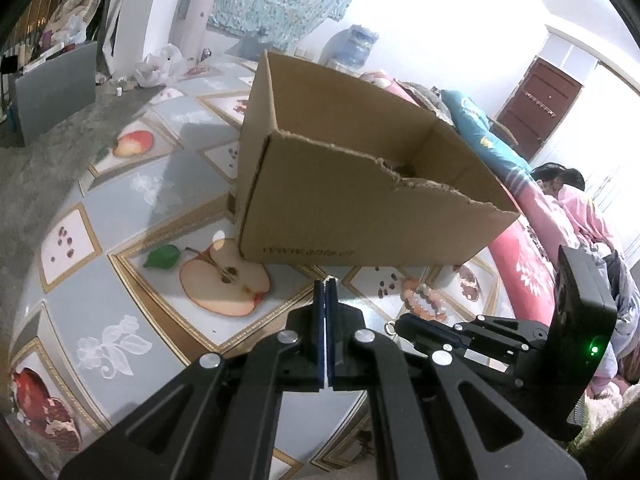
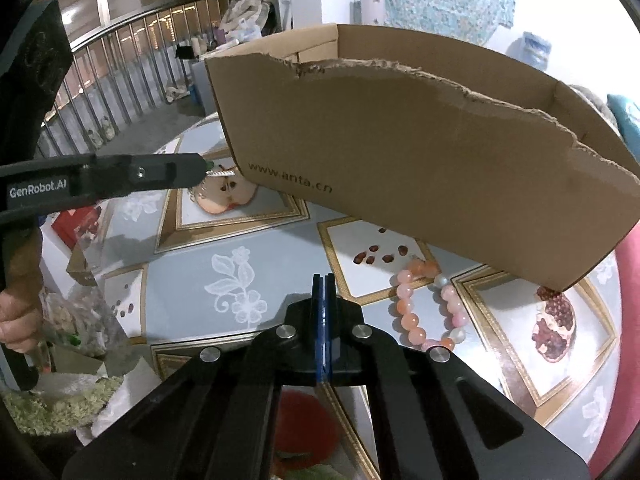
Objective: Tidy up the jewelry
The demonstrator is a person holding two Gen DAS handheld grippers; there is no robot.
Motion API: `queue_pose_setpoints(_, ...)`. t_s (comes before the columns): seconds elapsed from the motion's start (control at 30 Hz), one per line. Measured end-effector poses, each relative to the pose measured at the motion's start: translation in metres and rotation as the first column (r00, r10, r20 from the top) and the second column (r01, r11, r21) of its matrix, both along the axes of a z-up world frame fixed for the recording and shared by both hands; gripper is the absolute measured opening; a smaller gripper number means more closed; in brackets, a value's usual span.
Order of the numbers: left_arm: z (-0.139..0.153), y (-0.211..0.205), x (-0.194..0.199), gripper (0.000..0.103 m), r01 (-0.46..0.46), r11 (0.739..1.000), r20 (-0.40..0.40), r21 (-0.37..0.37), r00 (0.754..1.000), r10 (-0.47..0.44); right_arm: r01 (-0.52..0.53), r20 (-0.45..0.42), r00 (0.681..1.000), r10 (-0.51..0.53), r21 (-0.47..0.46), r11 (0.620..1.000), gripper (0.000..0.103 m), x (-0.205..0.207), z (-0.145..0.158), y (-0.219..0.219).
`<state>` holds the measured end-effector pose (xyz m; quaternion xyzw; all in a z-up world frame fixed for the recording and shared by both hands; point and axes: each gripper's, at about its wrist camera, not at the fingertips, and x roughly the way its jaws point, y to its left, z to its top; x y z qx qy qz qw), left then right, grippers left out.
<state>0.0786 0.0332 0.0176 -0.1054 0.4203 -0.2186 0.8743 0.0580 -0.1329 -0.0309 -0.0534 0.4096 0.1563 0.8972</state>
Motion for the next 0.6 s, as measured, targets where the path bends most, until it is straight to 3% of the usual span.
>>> queue_pose_setpoints(0.1, 0.001, 0.001, 0.000, 0.000, -0.005, 1.000, -0.001, 0.001, 1.000, 0.005, 0.000, -0.015, 1.000, 0.000, 0.016, 1.000, 0.003, -0.001, 0.000, -0.003)
queue_pose_setpoints(0.23, -0.003, -0.001, 0.000, 0.000, -0.010, 1.000, -0.014, -0.001, 1.000, 0.010, -0.006, -0.038, 0.999, 0.007, 0.011, 1.000, 0.019, -0.001, -0.004, -0.002)
queue_pose_setpoints(0.6, -0.006, -0.003, 0.000, 0.000, -0.009, 1.000, -0.022, -0.001, 1.000, 0.009, 0.027, -0.042, 0.999, -0.027, 0.001, 1.000, 0.019, 0.008, -0.009, -0.006)
